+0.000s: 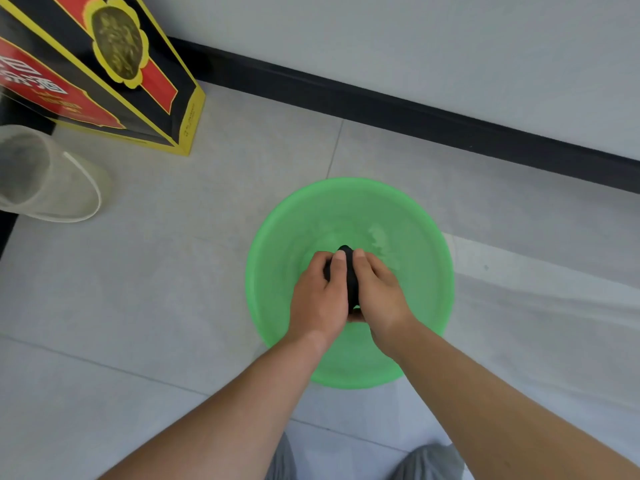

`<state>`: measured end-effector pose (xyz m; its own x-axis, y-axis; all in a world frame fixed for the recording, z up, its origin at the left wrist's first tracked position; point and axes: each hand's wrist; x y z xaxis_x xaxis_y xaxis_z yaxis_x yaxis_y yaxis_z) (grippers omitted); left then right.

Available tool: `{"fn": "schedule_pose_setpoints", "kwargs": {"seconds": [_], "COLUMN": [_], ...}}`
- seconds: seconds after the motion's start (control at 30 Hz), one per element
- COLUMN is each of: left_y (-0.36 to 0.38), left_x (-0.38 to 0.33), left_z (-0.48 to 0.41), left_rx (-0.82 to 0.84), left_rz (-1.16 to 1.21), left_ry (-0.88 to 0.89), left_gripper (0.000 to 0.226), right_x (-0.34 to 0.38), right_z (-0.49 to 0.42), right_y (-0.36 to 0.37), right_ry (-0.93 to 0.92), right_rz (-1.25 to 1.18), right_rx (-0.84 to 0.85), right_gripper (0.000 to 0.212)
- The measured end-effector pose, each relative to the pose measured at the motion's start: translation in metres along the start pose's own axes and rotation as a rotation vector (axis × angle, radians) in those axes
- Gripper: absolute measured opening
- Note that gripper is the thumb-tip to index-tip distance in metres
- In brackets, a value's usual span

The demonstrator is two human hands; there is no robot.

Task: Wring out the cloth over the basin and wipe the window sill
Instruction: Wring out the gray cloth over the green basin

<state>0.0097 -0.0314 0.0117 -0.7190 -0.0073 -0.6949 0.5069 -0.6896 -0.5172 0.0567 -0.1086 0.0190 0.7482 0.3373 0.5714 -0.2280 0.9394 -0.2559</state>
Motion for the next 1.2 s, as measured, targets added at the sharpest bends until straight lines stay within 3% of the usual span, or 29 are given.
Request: {"fn": "schedule_pose_setpoints", "kwargs": {"seconds": [0.17,0.33,0.73,0.83,0.93,1.03,1.2], "left_y": [0.006,0.008,0.003,-0.006,-0.019,-0.020,-0.012], "left_x": [-0.003,-0.004,-0.007,-0.008,-0.007,-0.002,-0.005], "left_z": [-0.001,-0.004,-0.007,-0.008,-0.004,0.003,0.016], "left_rx": [-0.056,-0.051,-0.024,0.054,0.168,0.169,-0.049], "left_rz": [-0.061,-0.089,-0.066,0.088,0.336,0.387,0.178], "left_ry": [-0.021,-0.040,0.008,-0.060,-0.148,-0.098,0.176], "left_gripper": [0.045,0.048,0.040,0.022,0.043,0.050,0.025], "right_x": [-0.002,-0.006,-0.004,0.004,0.012,0.016,0.009], "right_z": [-0.008,-0.014,-0.009,0.002,0.006,0.007,0.017], "right_y": [0.009,0.011,0.008,-0.003,-0.014,-0.014,0.003], "right_ry": [0.027,0.024,-0.112,-0.196,-0.212,-0.191,-0.183], "right_rz": [-0.064,-0.062,-0.029,-0.050,-0.107,-0.119,-0.077], "right_rx": [-0.062,-0.065,-0.111,-0.053,-0.022,-0.011,-0.009], "right_gripper": [0.050,0.029,0.023,0.008,0.014,0.014,0.025]}}
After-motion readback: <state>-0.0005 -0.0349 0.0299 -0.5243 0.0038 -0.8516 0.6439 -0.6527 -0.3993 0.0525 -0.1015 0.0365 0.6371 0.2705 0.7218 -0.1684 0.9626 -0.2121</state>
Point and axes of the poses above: each hand's wrist, its own z-axis away from the middle knuckle, its own y-axis out of the palm, x = y × z, and after that the axes turned 14 degrees about -x, right-handed
